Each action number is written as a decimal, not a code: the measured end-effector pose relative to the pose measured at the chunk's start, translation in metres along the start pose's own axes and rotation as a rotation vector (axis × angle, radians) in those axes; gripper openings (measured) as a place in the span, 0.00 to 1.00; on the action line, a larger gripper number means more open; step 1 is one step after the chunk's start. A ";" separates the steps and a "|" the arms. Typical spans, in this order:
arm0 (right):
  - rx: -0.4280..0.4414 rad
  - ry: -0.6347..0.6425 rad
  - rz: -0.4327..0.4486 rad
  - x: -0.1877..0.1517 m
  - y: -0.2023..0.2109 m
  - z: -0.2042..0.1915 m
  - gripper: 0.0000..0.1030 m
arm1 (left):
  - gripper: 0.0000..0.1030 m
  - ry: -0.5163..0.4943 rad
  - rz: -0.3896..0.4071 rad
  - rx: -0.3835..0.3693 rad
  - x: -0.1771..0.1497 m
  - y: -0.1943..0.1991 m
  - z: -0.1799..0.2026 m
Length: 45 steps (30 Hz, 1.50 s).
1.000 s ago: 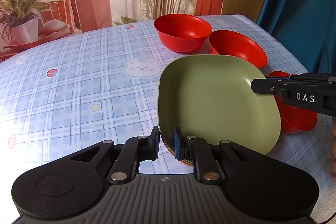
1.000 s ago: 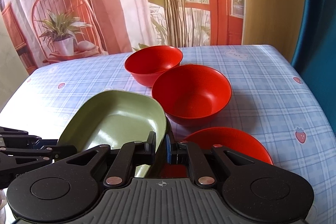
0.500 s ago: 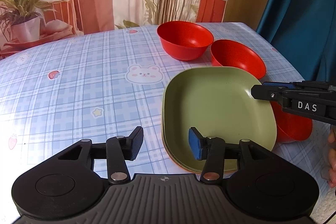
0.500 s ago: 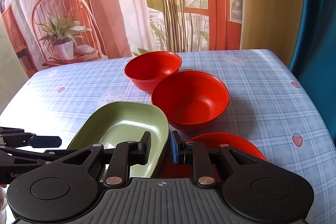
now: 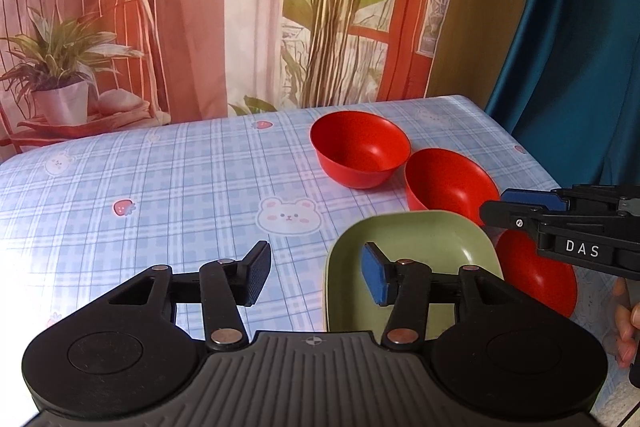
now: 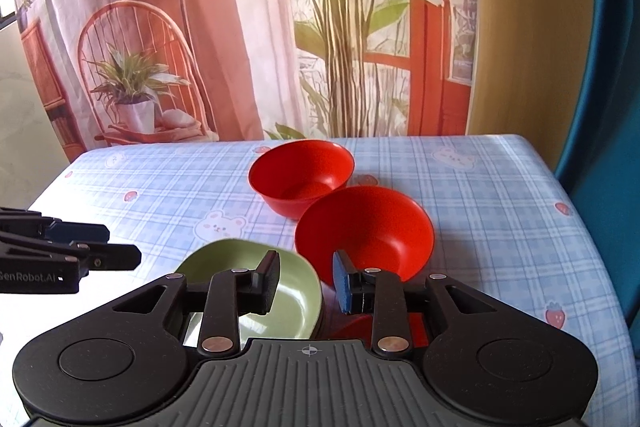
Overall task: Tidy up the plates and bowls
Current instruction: 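Open the left tool to release the green plates, then move the left tool to a red bowl and grasp its rim, then lift the red bowl with the left tool and tilt it up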
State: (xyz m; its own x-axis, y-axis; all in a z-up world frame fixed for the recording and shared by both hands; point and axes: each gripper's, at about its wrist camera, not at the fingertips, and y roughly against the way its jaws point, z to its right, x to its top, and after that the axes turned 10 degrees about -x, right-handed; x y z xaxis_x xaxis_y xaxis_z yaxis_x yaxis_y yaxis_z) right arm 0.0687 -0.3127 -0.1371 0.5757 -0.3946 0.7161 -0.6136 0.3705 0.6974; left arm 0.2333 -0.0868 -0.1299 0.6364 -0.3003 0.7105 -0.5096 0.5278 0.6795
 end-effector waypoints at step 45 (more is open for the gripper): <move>-0.019 0.028 -0.064 0.086 -0.147 0.035 0.41 | 0.43 0.106 -0.043 -0.046 0.078 -0.140 -0.030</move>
State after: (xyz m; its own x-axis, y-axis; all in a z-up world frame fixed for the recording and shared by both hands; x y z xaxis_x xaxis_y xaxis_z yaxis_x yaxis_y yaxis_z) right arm 0.1898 -0.4307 -0.1791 0.6287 -0.3943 0.6702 -0.5649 0.3608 0.7421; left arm 0.3718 -0.1601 -0.1757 0.7164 -0.2390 0.6555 -0.4545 0.5529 0.6984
